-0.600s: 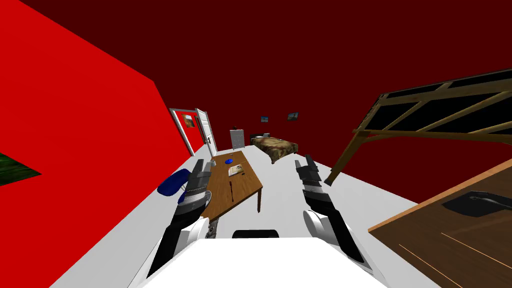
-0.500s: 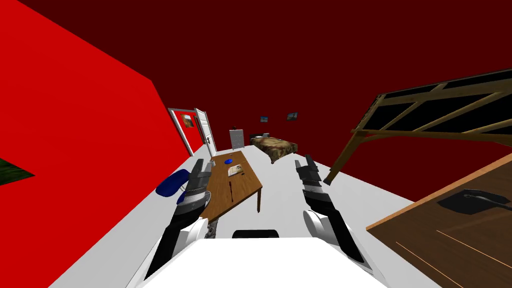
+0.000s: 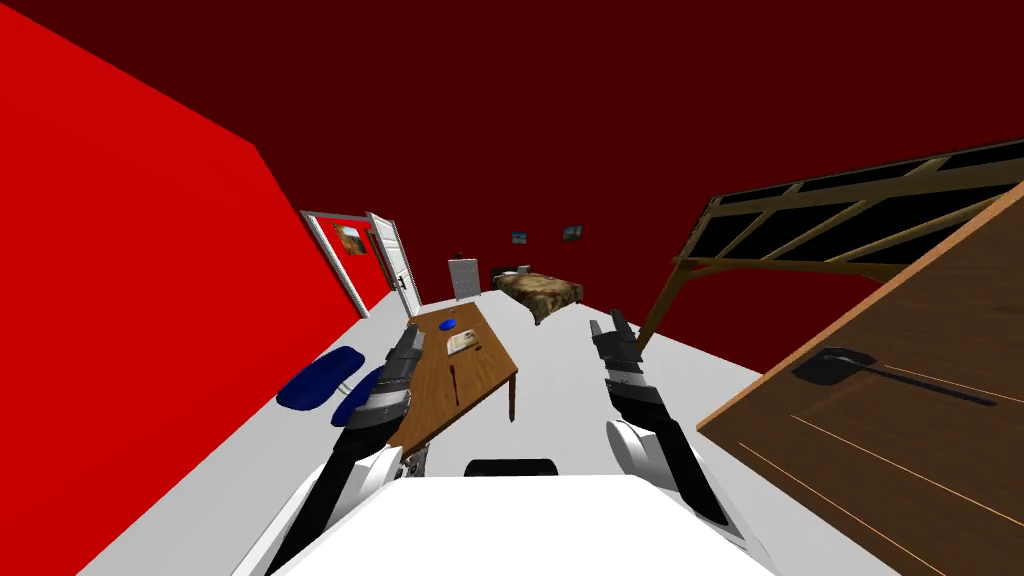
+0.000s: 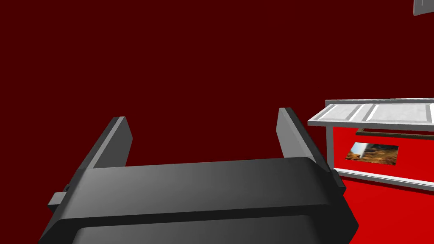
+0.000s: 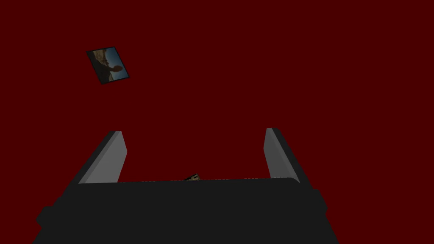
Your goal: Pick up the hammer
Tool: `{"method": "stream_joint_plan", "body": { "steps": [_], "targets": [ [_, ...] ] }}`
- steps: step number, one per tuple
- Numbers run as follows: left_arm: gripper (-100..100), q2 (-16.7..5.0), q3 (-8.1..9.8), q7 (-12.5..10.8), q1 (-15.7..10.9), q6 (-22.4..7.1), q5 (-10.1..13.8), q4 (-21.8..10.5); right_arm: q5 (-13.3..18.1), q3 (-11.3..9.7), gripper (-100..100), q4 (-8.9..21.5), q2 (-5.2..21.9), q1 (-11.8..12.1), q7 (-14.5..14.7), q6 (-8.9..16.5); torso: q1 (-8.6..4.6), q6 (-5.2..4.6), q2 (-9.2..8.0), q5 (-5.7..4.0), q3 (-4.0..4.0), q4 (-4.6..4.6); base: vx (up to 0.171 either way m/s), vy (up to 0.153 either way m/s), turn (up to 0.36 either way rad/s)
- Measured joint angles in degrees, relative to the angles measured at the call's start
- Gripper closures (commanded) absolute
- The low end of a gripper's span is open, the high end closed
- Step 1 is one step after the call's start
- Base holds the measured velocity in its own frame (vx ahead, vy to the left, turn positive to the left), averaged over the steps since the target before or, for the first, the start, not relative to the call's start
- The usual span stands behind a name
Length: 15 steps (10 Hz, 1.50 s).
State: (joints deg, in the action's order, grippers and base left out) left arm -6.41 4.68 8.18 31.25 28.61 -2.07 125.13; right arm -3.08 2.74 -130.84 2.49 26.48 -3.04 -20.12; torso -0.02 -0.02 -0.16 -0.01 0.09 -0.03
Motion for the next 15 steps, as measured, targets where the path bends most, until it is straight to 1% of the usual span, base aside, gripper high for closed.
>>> {"method": "stream_joint_plan", "body": {
  "steps": [2, 4, 5, 6, 7, 8, 9, 10, 11, 12, 13, 14, 15],
  "targets": [
    [-100, -1.27, 1.54, 0.06, 0.12, -1.92, -1.95, -2.58, 0.00, 0.00, 0, 0.00, 0.00, 0.00, 0.00, 0.00, 0.00, -0.01, -0.02, 0.00, 0.01, -0.01, -0.052, -0.015, -0.268],
    [-100, -2.15, 3.46, -0.14, 1.28, -5.12, -4.00, -3.60, 0.00, 0.00, 0, 0.00, 0.00, 0.00, 0.00, 0.00, 0.00, 0.01, -0.09, 0.00, 0.06, -0.02, -0.064, -0.015, -0.260],
    [-100, -1.91, 4.09, 0.00, 2.42, -5.98, -5.32, -4.65, 0.00, 0.00, 0, 0.00, 0.00, 0.00, 0.00, 0.00, 0.00, 0.01, -0.12, 0.00, 0.07, -0.03, -0.069, -0.024, -0.269],
    [-100, -2.21, 5.28, 0.01, 1.94, -7.31, -6.47, -6.51, 0.00, 0.00, 0, 0.00, 0.00, 0.00, 0.00, 0.00, -0.01, 0.00, -0.11, 0.00, 0.07, -0.03, -0.061, -0.026, -0.312],
    [-100, -1.51, 5.79, 0.38, 2.41, -8.47, -8.04, -7.89, 0.00, 0.00, 0, 0.00, 0.00, 0.00, 0.00, 0.00, -0.03, 0.01, -0.10, -0.01, 0.06, -0.03, -0.035, -0.012, -0.097],
    [-100, -1.85, 6.49, 0.31, 2.36, -9.36, -8.46, -8.54, 0.00, 0.01, 0, 0.00, 0.00, 0.01, 0.00, 0.00, 0.03, 0.05, -0.02, 0.00, 0.02, -0.01, -0.025, -0.012, -0.179],
    [-100, -1.90, 7.19, 0.17, 2.36, -10.90, -9.30, -9.03, 0.00, 0.01, 0, 0.00, 0.00, 0.01, 0.00, 0.00, 0.04, 0.02, 0.02, 0.01, -0.01, 0.00, -0.033, -0.019, -0.276],
    [-100, -1.61, 8.10, 0.23, 2.75, -11.71, -10.46, -10.92, 0.00, 0.00, 0, 0.00, 0.00, 0.01, 0.00, 0.00, 0.03, 0.02, 0.01, 0.01, 0.00, 0.00, 0.001, -0.011, -0.072],
    [-100, -1.88, 8.74, 0.12, 2.54, -12.33, -10.90, -11.90, 0.00, 0.01, 0, 0.00, 0.00, 0.02, 0.00, 0.00, 0.06, 0.05, 0.11, 0.01, -0.06, 0.01, 0.032, -0.037, -0.128],
    [-100, -2.40, 9.62, -0.24, 2.53, -13.70, -11.53, -12.70, 0.00, 0.01, 0, 0.00, 0.00, 0.02, 0.00, 0.00, -0.02, 0.03, 0.22, 0.00, -0.12, 0.04, 0.042, -0.053, -0.162],
    [-100, -2.39, 10.42, -0.37, 2.56, -15.24, -12.68, -14.11, 0.00, 0.01, 0, 0.00, 0.00, 0.02, 0.00, 0.00, -0.08, 0.03, 0.28, -0.02, -0.16, 0.06, 0.044, -0.056, -0.161],
    [-100, -1.61, 10.72, -0.14, 3.61, -16.86, -14.20, -14.59, 0.00, 0.01, 0, 0.00, 0.00, 0.02, 0.00, 0.00, -0.12, 0.04, 0.29, -0.03, -0.16, 0.06, 0.026, -0.029, -0.112],
    [-100, -2.15, 11.38, -0.35, 3.56, -17.54, -14.53, -15.76, 0.00, 0.01, 0, 0.00, 0.00, 0.02, 0.00, 0.00, -0.02, 0.04, 0.25, -0.02, -0.14, 0.05, 0.025, -0.022, -0.176]
  ]
}}
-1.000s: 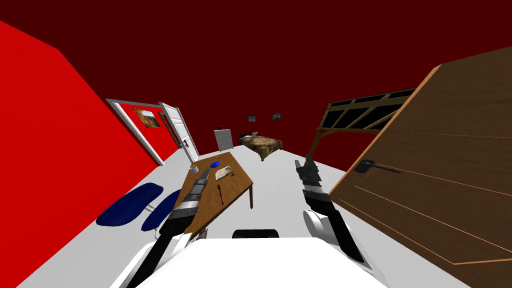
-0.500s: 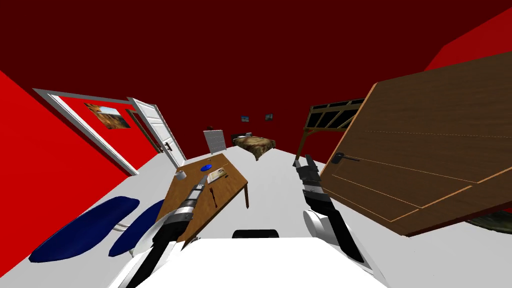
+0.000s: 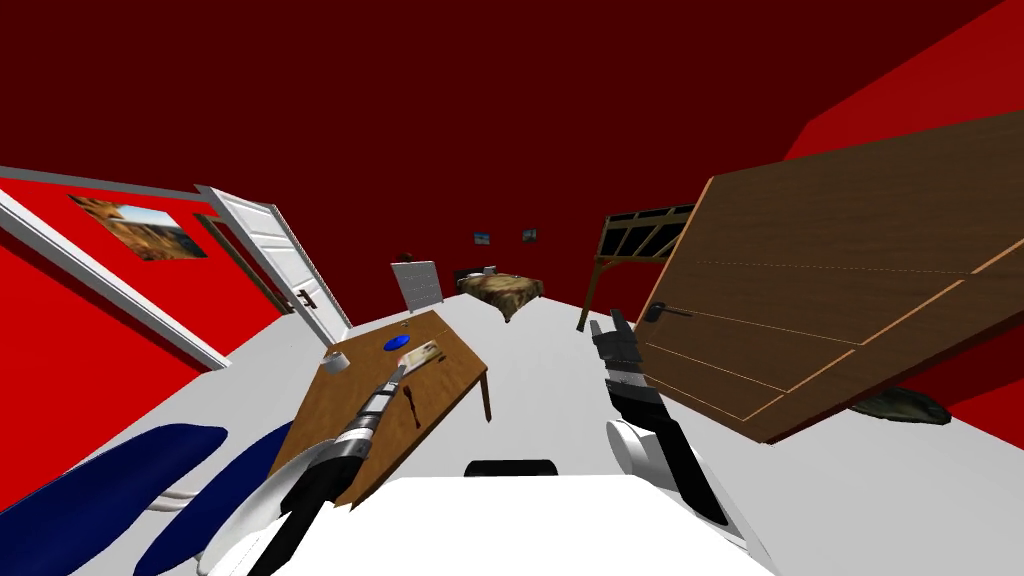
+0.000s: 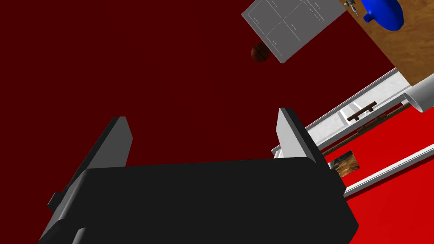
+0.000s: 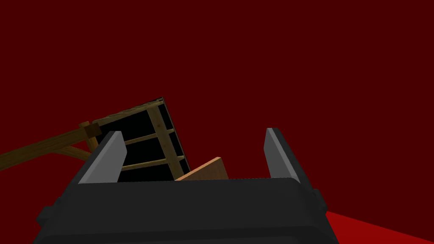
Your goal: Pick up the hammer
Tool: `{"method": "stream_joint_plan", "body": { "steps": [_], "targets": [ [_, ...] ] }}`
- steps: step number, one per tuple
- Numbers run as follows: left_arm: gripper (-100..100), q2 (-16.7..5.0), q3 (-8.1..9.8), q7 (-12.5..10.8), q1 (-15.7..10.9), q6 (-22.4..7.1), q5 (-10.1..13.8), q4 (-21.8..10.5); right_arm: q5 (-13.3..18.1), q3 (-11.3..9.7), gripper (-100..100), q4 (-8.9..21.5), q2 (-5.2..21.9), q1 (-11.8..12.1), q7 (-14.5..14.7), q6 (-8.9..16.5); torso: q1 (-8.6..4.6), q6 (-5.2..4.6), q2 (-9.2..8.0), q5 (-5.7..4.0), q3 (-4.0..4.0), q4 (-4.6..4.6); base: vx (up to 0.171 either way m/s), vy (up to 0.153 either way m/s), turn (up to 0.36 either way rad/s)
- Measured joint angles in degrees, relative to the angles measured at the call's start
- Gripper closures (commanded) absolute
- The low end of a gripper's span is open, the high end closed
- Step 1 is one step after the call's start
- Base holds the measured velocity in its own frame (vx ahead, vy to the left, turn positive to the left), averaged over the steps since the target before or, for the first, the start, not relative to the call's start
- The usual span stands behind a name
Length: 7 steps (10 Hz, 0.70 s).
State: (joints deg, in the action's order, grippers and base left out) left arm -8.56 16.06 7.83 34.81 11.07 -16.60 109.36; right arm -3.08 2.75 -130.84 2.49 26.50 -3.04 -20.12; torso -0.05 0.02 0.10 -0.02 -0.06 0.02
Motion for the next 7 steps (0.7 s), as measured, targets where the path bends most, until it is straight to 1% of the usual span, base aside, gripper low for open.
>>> {"method": "stream_joint_plan", "body": {
  "steps": [1, 3, 4, 5, 6, 7],
  "targets": [
    [-100, -0.82, 0.76, -0.52, -0.01, -1.10, -0.52, -1.16, 0.00, 0.00, 0, 0.00, 0.00, 0.00, 0.00, 0.00, 0.04, -0.02, -0.02, 0.01, 0.01, 0.00, -0.013, 0.016, -0.162],
    [-100, -0.22, 1.33, -0.33, 0.11, -1.92, -2.00, -3.52, 0.00, 0.00, 0, 0.00, 0.00, -0.01, 0.00, 0.00, 0.15, -0.01, -0.21, 0.04, 0.12, -0.05, -0.029, 0.001, -0.232],
    [-100, -0.68, 1.87, -0.66, 0.68, -3.19, -2.90, -4.71, 0.00, 0.00, 0, 0.00, 0.00, -0.01, 0.00, 0.00, 0.11, -0.01, -0.23, 0.03, 0.13, -0.05, -0.010, -0.020, -0.232],
    [-100, -1.10, 2.61, -0.92, 0.07, -4.28, -3.98, -7.57, 0.00, 0.00, 0, 0.00, 0.00, -0.01, 0.00, 0.00, 0.08, -0.01, -0.18, 0.03, 0.11, -0.04, 0.033, -0.033, -0.206],
    [-100, -1.64, 2.88, -1.44, 1.10, -5.77, -4.86, -8.60, 0.00, 0.00, 0, 0.00, 0.00, 0.00, 0.00, 0.00, 0.02, 0.01, -0.06, 0.01, 0.04, -0.02, 0.083, -0.031, -0.162],
    [-100, -1.13, 3.14, -1.69, 2.56, -6.62, -6.01, -9.69, 0.00, 0.00, 0, 0.00, 0.00, 0.01, 0.00, 0.00, 0.01, 0.02, 0.10, 0.01, -0.05, 0.02, 0.079, -0.014, -0.028]
  ]
}}
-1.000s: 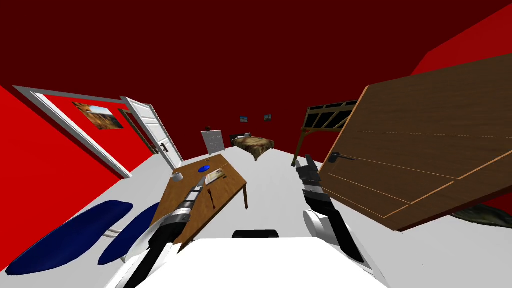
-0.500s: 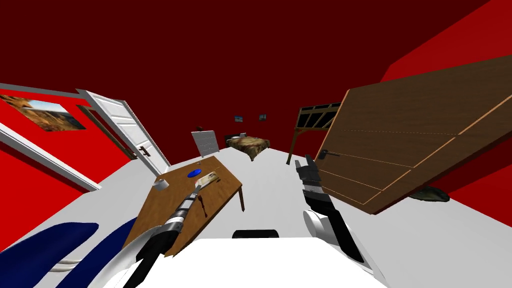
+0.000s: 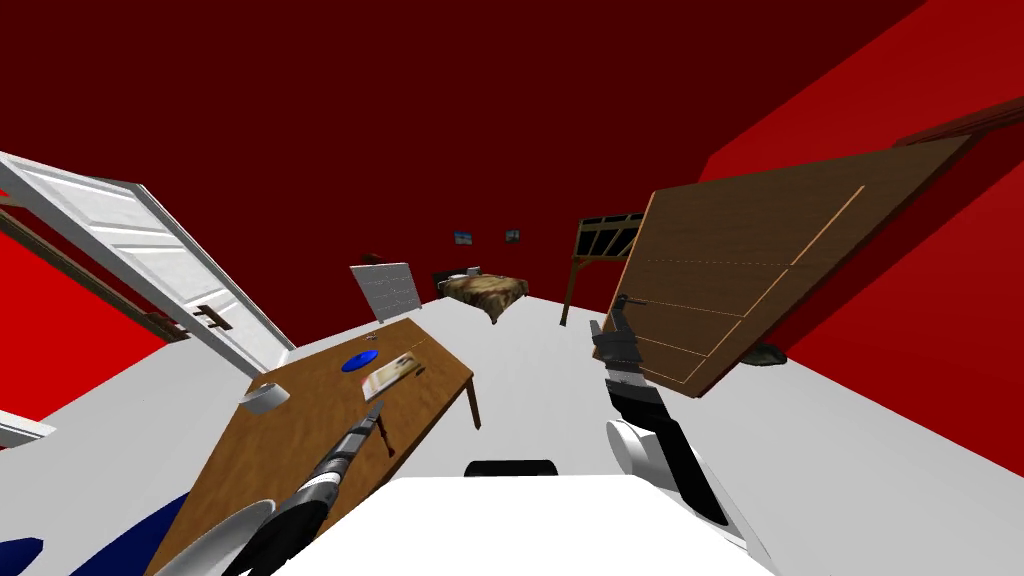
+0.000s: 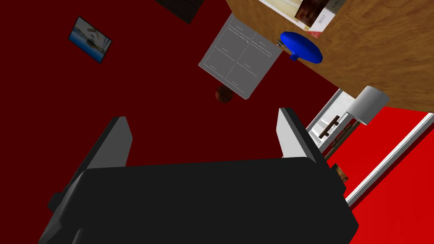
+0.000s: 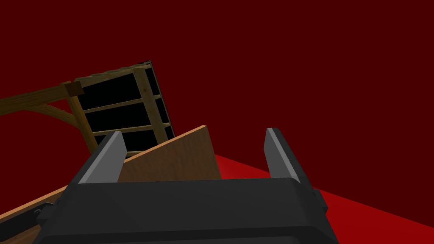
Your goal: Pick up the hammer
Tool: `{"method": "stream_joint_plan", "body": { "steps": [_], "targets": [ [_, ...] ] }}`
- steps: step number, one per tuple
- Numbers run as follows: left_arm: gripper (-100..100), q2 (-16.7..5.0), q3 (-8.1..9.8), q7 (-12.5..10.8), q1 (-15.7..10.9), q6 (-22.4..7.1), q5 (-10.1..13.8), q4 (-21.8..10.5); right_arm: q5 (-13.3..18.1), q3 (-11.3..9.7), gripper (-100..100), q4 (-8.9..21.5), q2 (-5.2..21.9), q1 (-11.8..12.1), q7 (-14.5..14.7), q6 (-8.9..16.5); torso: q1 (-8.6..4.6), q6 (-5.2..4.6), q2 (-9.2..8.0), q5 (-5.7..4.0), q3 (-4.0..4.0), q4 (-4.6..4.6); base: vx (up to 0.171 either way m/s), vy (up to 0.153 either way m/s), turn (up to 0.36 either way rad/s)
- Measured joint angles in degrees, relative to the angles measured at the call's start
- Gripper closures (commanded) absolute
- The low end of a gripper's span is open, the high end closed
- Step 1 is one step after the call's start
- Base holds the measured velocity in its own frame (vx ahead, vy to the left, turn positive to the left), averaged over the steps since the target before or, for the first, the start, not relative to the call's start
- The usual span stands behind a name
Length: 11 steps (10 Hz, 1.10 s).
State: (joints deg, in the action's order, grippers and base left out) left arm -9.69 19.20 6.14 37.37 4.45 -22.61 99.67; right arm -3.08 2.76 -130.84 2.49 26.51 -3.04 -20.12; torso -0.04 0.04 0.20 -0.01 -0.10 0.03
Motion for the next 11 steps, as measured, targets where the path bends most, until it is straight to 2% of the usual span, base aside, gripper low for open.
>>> {"method": "stream_joint_plan", "body": {
  "steps": [2, 3, 4, 5, 7, 9, 11],
  "targets": [
    [-100, 0.35, 0.09, 0.01, -0.01, -1.30, -1.47, -2.27, 0.00, 0.00, 0, 0.00, 0.00, 0.00, 0.00, 0.00, 0.06, -0.01, 0.09, 0.01, -0.05, 0.02, 0.096, -0.019, -0.108],
    [-100, 0.34, 0.56, -0.10, -0.23, -1.63, -2.47, -4.82, 0.00, 0.00, 0, 0.00, 0.00, 0.01, 0.00, 0.00, 0.04, -0.01, 0.17, 0.01, -0.10, 0.04, 0.123, -0.016, -0.122],
    [-100, -0.30, 0.64, -0.59, -0.12, -2.58, -3.25, -7.02, 0.00, 0.00, 0, 0.00, 0.00, 0.01, 0.00, 0.00, 0.07, 0.00, 0.22, 0.01, -0.13, 0.05, 0.164, 0.005, -0.085],
    [-100, -1.89, -0.05, -1.78, 1.42, -4.78, -3.39, -7.22, 0.00, 0.01, 0, 0.00, 0.00, 0.02, 0.00, 0.00, 0.13, 0.01, 0.34, 0.01, -0.20, 0.07, 0.124, 0.023, -0.016],
    [-100, -0.33, 0.62, -1.59, 1.47, -4.48, -5.23, -10.75, 0.00, 0.01, 0, 0.00, 0.00, 0.01, 0.00, 0.00, 0.12, 0.01, 0.18, 0.03, -0.12, 0.05, 0.113, 0.001, -0.061],
    [-100, -0.62, -0.13, -2.19, 2.29, -6.75, -6.82, -12.97, 0.00, 0.01, 0, 0.00, 0.00, 0.02, 0.00, 0.00, 0.09, 0.01, 0.34, 0.01, -0.20, 0.08, 0.138, 0.003, -0.043],
    [-100, -1.20, 0.70, -2.77, 2.39, -5.70, -7.67, -17.58, 0.00, 0.01, 0, 0.00, 0.00, 0.01, 0.00, 0.00, 0.12, 0.00, 0.20, 0.02, -0.13, 0.05, 0.117, 0.004, -0.042]
  ]
}}
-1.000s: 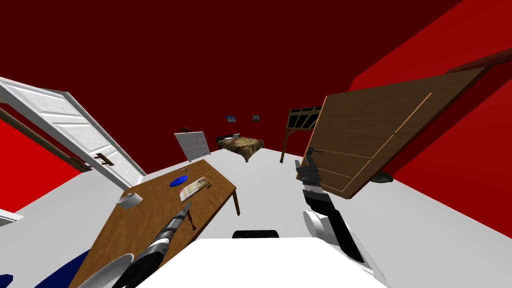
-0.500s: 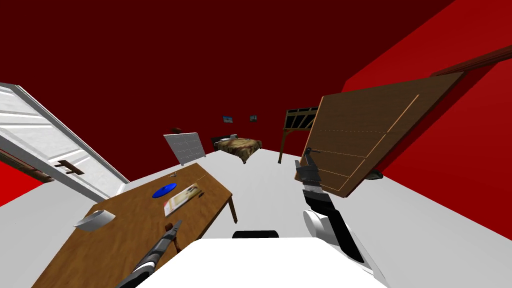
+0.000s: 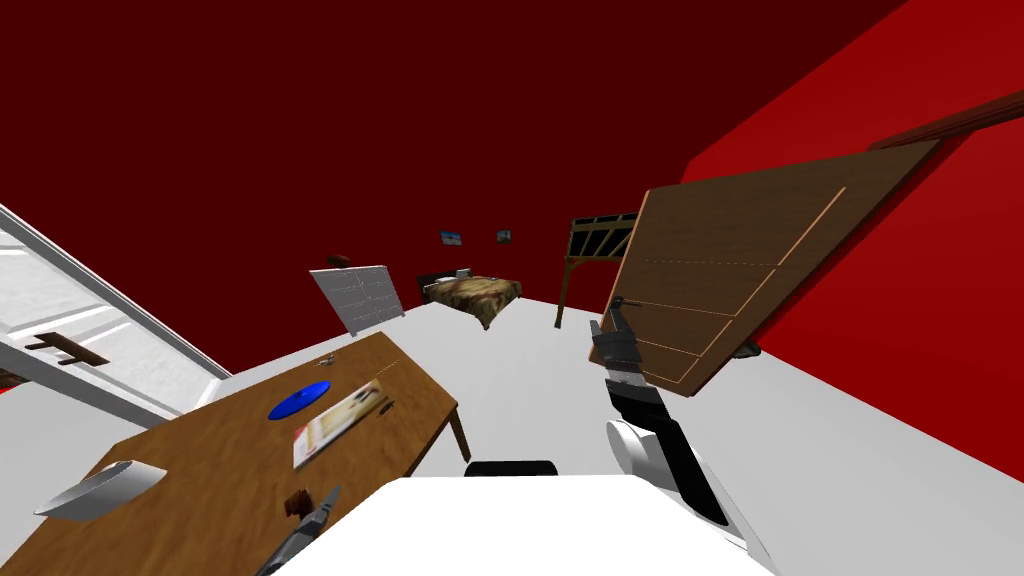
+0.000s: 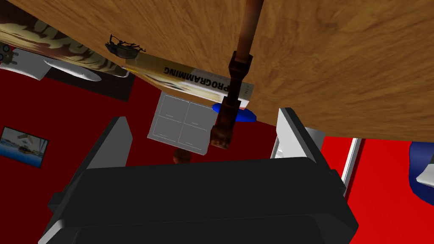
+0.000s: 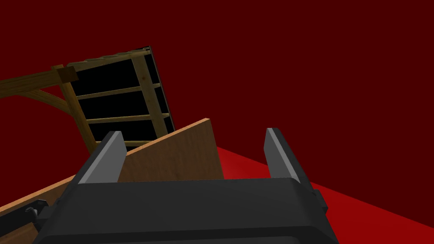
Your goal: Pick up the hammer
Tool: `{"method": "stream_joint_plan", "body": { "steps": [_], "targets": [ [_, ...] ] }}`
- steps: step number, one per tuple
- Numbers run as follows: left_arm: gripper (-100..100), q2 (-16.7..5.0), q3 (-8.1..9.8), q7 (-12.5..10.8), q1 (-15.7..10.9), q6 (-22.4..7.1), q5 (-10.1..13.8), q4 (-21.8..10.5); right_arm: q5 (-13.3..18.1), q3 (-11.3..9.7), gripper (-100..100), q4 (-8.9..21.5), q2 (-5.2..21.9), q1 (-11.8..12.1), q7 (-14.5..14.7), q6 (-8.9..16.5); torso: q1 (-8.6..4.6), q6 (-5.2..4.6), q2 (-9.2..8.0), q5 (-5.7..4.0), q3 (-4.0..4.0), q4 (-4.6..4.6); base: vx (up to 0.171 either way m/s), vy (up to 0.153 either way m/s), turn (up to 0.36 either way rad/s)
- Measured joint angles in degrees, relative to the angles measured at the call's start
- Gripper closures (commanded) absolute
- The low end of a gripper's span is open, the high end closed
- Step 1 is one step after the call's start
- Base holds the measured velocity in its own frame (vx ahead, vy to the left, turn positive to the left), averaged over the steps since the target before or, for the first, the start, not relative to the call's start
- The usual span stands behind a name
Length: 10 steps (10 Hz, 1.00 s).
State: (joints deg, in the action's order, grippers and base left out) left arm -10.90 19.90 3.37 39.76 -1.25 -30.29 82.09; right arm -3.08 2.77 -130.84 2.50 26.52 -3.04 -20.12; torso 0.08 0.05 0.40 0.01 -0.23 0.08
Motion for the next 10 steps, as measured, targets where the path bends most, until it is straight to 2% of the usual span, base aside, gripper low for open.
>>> {"method": "stream_joint_plan", "body": {
  "steps": [5, 7, 9, 10],
  "targets": [
    [-100, -0.98, -0.31, -1.53, 2.22, -2.59, -4.09, -7.83, 0.00, 0.00, 0, 0.00, 0.00, 0.01, 0.00, 0.00, -0.03, 0.01, 0.25, -0.02, -0.14, 0.05, 0.159, 0.000, -0.041],
    [-100, -3.28, -1.43, -2.59, 2.96, -4.14, -3.86, -9.11, 0.00, 0.00, 0, 0.00, 0.00, 0.00, 0.00, 0.00, -0.01, 0.00, -0.03, -0.02, 0.01, 0.00, 0.076, 0.005, -0.022],
    [-100, -4.21, -1.45, -3.05, 3.19, -4.70, -4.56, -10.85, 0.00, 0.00, 0, 0.00, 0.00, -0.01, 0.00, 0.00, -0.03, 0.00, -0.20, -0.02, 0.11, -0.04, 0.040, 0.002, -0.011],
    [0, -4.26, -1.42, -3.08, 3.20, -4.68, -4.61, -10.97, 0.00, 0.00, 0, 0.00, 0.00, -0.01, 0.00, 0.00, -0.05, 0.00, -0.31, -0.02, 0.17, -0.06, 0.000, 0.000, 0.000]
  ]
}}
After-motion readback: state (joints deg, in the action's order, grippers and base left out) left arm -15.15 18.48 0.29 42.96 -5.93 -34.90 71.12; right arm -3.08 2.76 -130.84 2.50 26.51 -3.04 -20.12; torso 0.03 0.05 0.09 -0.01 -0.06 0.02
